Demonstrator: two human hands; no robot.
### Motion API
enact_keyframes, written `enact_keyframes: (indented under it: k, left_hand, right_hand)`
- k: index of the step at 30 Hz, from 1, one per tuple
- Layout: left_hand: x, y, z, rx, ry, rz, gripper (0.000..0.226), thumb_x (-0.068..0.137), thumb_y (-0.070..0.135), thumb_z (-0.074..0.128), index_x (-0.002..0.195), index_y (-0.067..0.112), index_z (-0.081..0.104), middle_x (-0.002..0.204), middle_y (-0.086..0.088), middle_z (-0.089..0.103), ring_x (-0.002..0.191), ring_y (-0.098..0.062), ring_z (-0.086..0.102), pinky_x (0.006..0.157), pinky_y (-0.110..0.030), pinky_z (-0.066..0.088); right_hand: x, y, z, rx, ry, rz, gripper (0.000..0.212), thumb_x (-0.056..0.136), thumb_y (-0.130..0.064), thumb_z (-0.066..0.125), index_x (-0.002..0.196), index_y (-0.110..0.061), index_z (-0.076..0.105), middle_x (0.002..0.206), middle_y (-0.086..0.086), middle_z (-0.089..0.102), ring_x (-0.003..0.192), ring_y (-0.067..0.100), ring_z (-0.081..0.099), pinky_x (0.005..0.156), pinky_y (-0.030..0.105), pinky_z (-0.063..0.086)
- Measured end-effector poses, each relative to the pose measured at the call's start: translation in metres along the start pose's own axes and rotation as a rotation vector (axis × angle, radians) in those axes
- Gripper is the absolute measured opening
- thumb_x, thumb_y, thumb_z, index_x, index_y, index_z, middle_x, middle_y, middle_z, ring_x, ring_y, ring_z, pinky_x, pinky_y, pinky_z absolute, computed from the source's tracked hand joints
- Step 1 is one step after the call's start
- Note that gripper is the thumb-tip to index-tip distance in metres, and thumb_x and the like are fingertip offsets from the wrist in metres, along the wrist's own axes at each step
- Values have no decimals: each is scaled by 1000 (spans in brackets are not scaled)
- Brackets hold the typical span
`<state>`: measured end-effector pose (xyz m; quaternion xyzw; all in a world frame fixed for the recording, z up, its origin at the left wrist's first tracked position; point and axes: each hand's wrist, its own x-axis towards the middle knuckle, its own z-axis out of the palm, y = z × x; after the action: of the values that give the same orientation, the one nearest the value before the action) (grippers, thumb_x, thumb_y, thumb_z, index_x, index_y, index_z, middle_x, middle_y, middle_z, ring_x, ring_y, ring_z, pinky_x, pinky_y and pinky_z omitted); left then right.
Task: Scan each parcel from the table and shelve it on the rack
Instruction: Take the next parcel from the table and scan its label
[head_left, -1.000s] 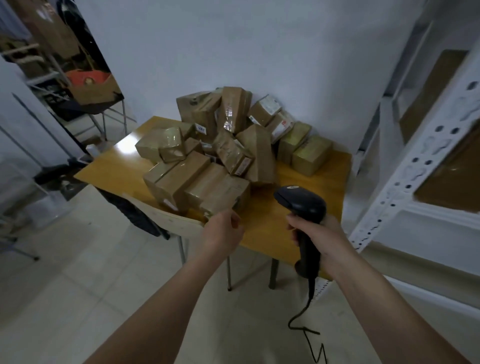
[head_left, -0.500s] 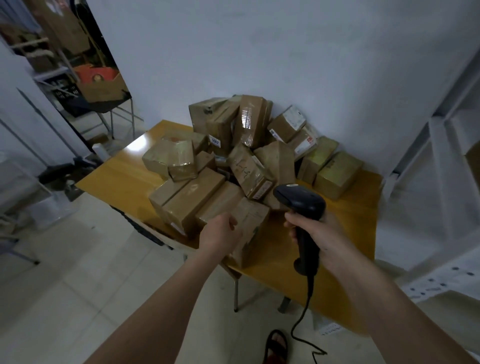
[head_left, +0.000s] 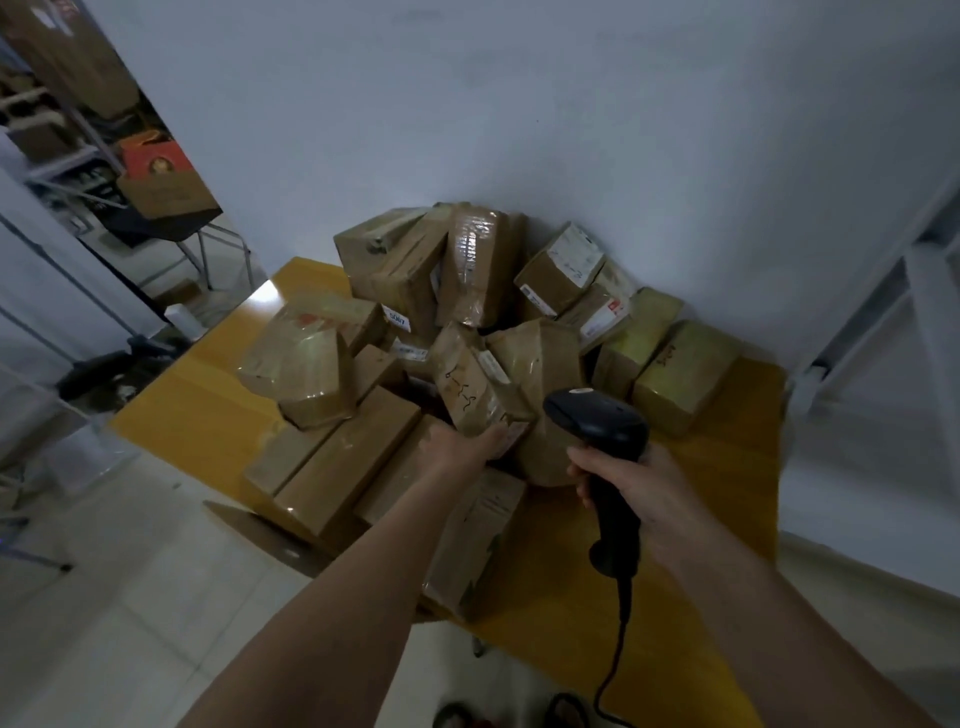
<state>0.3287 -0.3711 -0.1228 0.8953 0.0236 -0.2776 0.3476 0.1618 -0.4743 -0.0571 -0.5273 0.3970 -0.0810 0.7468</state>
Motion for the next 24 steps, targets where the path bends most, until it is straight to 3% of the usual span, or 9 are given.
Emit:
enact_keyframes:
  k: [5, 9, 13, 16, 17, 20, 21, 24]
  left_hand:
    - [27, 20, 16, -206, 3, -118, 118, 62, 69, 76, 148, 8, 23, 143, -16, 41, 129, -35, 44, 103, -49, 44]
    - [46, 21, 22, -333, -21, -152, 130, 35, 69, 82, 141, 15, 29, 133, -15, 49, 118, -35, 53, 96, -50, 49]
    - [48, 19, 12, -454, -89, -175, 108, 59, 44, 88, 142, 12, 28, 130, -14, 51, 109, -31, 58, 86, -42, 53]
    - [49, 8, -7, -566, -242, -184, 108, 52, 42, 92, 140, 14, 36, 121, -14, 60, 97, -30, 66, 79, -43, 59]
    - [47, 4, -16, -597, -308, -174, 98, 55, 39, 91, 136, 12, 42, 117, -14, 63, 95, -29, 68, 74, -42, 60]
    - [38, -11, -42, -657, -443, -155, 37, 87, 22, 69, 118, 8, 57, 108, -13, 65, 93, -26, 65, 66, -34, 54]
    - [38, -18, -50, -674, -484, -148, 32, 89, 20, 65, 117, 7, 58, 111, -14, 64, 96, -27, 63, 71, -35, 53]
    - [43, -39, -73, -642, -633, -55, 52, 80, 22, 69, 128, 6, 55, 118, -18, 63, 98, -28, 64, 78, -37, 52]
  right_hand:
    - [14, 3, -12, 27, 73, 25, 18, 80, -9, 75, 94, 0, 69, 71, 9, 70, 61, 19, 64, 63, 32, 53]
    - [18, 4, -12, 48, 107, 40, 17, 80, -8, 74, 95, -1, 68, 73, 10, 69, 61, 20, 62, 62, 31, 52]
    - [22, 6, -6, 53, 140, 41, 15, 80, -8, 74, 92, -2, 68, 70, 8, 69, 60, 19, 62, 62, 30, 52]
    - [25, 5, 2, 47, 143, 34, 10, 80, -8, 75, 87, -4, 69, 69, 6, 69, 60, 18, 63, 61, 30, 52]
    - [24, 4, 6, 52, 136, 29, 9, 80, -8, 75, 86, -5, 69, 70, 7, 69, 61, 19, 63, 62, 31, 51]
    - [22, -1, 18, 74, 118, 5, 7, 81, -6, 73, 85, -5, 68, 69, 8, 68, 63, 20, 62, 62, 33, 51]
    - [21, -3, 23, 76, 114, -1, 8, 81, -6, 73, 87, -4, 68, 69, 8, 68, 63, 21, 62, 63, 33, 50]
    - [19, -6, 37, 76, 104, -12, 13, 80, -7, 74, 92, -6, 67, 74, 10, 68, 65, 24, 61, 67, 37, 50]
